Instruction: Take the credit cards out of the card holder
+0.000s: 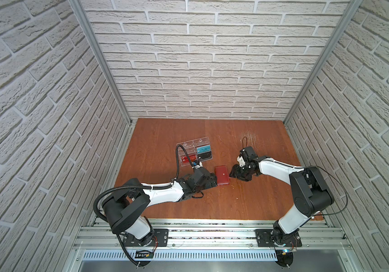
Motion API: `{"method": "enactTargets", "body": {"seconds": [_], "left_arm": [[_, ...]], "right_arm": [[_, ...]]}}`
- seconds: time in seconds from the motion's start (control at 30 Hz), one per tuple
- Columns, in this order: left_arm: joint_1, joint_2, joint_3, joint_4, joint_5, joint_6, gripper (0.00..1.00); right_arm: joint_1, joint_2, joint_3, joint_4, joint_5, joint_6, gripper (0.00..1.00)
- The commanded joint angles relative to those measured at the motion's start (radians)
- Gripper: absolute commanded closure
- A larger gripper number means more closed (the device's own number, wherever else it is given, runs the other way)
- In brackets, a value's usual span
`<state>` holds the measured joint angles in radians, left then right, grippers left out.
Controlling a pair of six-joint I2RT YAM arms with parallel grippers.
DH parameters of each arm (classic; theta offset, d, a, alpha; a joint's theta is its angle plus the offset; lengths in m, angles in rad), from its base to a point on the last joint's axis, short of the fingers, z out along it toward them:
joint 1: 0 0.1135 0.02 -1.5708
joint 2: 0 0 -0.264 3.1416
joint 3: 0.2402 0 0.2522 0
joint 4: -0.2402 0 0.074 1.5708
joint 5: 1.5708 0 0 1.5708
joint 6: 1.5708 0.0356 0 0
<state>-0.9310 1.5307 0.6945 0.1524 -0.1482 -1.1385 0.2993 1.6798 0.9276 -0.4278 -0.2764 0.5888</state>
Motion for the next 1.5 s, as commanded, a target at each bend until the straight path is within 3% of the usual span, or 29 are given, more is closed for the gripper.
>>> {"method": "enactTargets", "body": {"seconds": [0.0,0.1,0.23,0.43,1.47], "left_arm": [[0.000,0.008,-0.009,0.029,0.002,-0.004,0.02],[0.002,0.015,-0.010,0.036,0.006,-0.007,0.02],[0.005,0.019,-0.011,0.049,0.021,-0.005,0.02],[0.027,0.047,-0.006,0.059,0.065,-0.006,0.02],[0.084,0.071,0.046,0.055,0.116,0.023,0.02]], "right_arm": [[0.012,0.033,0.007,0.046,-0.020,0.024,0.52],[0.027,0.046,0.021,0.051,-0.019,0.032,0.61],[0.049,0.044,0.045,0.040,-0.006,0.041,0.81],[0.083,0.020,0.087,0.007,0.008,0.052,0.94],[0.201,-0.040,0.208,-0.101,0.077,0.063,0.94]]}}
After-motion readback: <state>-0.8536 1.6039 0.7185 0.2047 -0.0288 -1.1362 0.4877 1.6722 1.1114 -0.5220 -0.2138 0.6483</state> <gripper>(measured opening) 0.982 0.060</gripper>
